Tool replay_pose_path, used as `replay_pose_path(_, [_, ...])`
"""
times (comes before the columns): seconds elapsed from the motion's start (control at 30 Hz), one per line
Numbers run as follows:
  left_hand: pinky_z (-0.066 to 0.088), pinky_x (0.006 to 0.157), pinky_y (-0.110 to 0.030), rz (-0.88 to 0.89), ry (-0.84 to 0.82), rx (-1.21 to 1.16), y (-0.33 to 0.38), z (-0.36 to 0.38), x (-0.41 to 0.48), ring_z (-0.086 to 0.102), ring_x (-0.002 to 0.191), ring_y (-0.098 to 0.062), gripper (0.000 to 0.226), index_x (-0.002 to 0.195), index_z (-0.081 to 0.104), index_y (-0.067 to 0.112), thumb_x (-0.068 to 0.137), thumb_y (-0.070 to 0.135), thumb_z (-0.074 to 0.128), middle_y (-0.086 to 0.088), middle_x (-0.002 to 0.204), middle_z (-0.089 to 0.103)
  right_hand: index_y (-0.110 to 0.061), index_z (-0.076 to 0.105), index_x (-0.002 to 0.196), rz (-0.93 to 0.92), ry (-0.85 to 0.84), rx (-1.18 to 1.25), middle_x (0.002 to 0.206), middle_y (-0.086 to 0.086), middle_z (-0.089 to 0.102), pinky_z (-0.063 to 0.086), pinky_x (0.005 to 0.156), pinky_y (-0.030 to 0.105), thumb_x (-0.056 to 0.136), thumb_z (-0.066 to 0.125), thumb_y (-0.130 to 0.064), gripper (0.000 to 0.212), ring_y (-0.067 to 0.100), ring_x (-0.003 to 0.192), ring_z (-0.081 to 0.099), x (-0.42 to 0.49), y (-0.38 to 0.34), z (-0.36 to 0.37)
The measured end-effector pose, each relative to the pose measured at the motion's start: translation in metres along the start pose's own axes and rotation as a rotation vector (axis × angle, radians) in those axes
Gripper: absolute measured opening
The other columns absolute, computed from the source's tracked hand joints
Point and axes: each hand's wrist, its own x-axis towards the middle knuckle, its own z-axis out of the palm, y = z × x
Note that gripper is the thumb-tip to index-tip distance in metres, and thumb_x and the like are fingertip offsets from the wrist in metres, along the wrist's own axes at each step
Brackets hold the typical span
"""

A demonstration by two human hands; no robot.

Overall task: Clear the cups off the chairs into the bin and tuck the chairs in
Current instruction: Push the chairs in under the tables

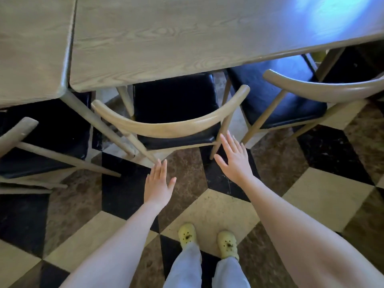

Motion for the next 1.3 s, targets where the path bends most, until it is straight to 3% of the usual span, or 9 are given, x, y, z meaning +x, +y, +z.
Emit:
replay_pose_path(0.1, [0.008, 0.122, -0.047, 0.041, -0.251, 0.142, 0.008, 0.018, -0.013, -0.004, 0.150, -0.021, 0.068, 0.154, -0.001, 0.023, 0.099, 0.048, 0.030, -0.002, 0.163, -0.005, -0.035, -0.001, 0.152, 0.183, -0.283, -0.038, 0.161, -0.009, -0.011, -0.007, 0.120, 0.042, 0.095, 0.026, -0.061, 0.068, 0.016, 0.148, -0.012, -0.043, 0.028, 0.022])
replay_pose_path(0.23, [0.003, 0.120, -0.049, 0.188, -0.519, 0.307, 0.040, 0.029, -0.032, -0.005, 0.150, -0.020, 0.066, 0.154, 0.003, 0.025, 0.099, 0.050, 0.029, -0.001, 0.163, -0.002, -0.035, -0.004, 0.152, 0.351, -0.567, -0.064, 0.161, -0.007, -0.013, -0.007, 0.120, 0.046, 0.091, 0.027, -0.067, 0.075, 0.019, 0.148, -0.014, -0.101, 0.055, 0.032])
replay_pose_path(0.4, [0.003, 0.120, -0.048, 0.296, -0.717, 0.411, 0.105, 0.034, -0.044, -0.005, 0.150, -0.020, 0.067, 0.154, 0.004, 0.024, 0.099, 0.049, 0.032, -0.001, 0.163, 0.000, -0.032, -0.003, 0.152, 0.508, -0.755, 0.073, 0.161, -0.003, -0.012, -0.003, 0.118, 0.048, 0.090, 0.030, -0.069, 0.080, 0.023, 0.149, -0.010, -0.166, 0.083, 0.001])
replay_pose_path(0.53, [0.012, 0.121, -0.045, 0.312, -0.799, 0.480, 0.176, 0.045, -0.058, 0.007, 0.150, -0.027, 0.068, 0.154, 0.010, 0.021, 0.098, 0.050, 0.035, -0.005, 0.162, 0.009, -0.033, 0.007, 0.152, 0.675, -0.766, 0.284, 0.162, -0.001, 0.000, 0.006, 0.119, 0.050, 0.089, 0.031, -0.069, 0.077, 0.024, 0.149, -0.002, -0.201, 0.109, -0.042])
replay_pose_path(0.67, [0.023, 0.118, -0.042, 0.313, -0.828, 0.573, 0.244, 0.053, -0.075, 0.022, 0.146, -0.029, 0.068, 0.153, 0.016, 0.024, 0.095, 0.053, 0.039, -0.006, 0.160, 0.020, -0.039, 0.013, 0.150, 0.782, -0.777, 0.299, 0.162, 0.002, 0.011, 0.016, 0.118, 0.052, 0.082, 0.037, -0.075, 0.081, 0.028, 0.148, 0.013, -0.231, 0.142, -0.080])
replay_pose_path(0.83, [0.024, 0.117, -0.042, 0.362, -0.858, 0.670, 0.324, 0.055, -0.089, 0.026, 0.145, -0.027, 0.068, 0.152, 0.018, 0.029, 0.093, 0.056, 0.038, -0.002, 0.159, 0.024, -0.039, 0.012, 0.151, 0.730, -0.831, 0.188, 0.162, 0.004, 0.010, 0.012, 0.117, 0.050, 0.085, 0.028, -0.076, 0.077, 0.029, 0.149, 0.008, -0.256, 0.191, -0.141])
replay_pose_path(1.0, [0.022, 0.116, -0.040, 0.432, -0.831, 0.742, 0.408, 0.050, -0.097, 0.020, 0.147, -0.026, 0.068, 0.153, 0.016, 0.027, 0.095, 0.057, 0.034, -0.002, 0.161, 0.018, -0.032, 0.017, 0.151, 0.695, -0.777, 0.148, 0.160, 0.000, 0.018, 0.015, 0.117, 0.047, 0.084, 0.027, -0.076, 0.081, 0.029, 0.147, 0.017, -0.277, 0.241, -0.194])
replay_pose_path(1.13, [0.021, 0.118, -0.041, 0.533, -0.787, 0.736, 0.465, 0.048, -0.098, 0.021, 0.147, -0.026, 0.064, 0.152, 0.021, 0.024, 0.097, 0.054, 0.034, -0.004, 0.160, 0.021, -0.040, 0.013, 0.150, 0.712, -0.740, 0.140, 0.161, -0.003, 0.011, 0.009, 0.118, 0.053, 0.078, 0.024, -0.083, 0.084, 0.031, 0.147, 0.013, -0.283, 0.279, -0.232])
replay_pose_path(1.3, [0.022, 0.118, -0.043, 0.608, -0.723, 0.751, 0.525, 0.054, -0.082, 0.026, 0.145, -0.026, 0.064, 0.149, 0.028, 0.027, 0.094, 0.059, 0.036, -0.001, 0.157, 0.029, -0.030, 0.009, 0.153, 0.745, -0.689, 0.226, 0.162, 0.003, 0.008, 0.012, 0.116, 0.046, 0.094, 0.023, -0.065, 0.070, 0.031, 0.147, 0.012, -0.280, 0.323, -0.272])
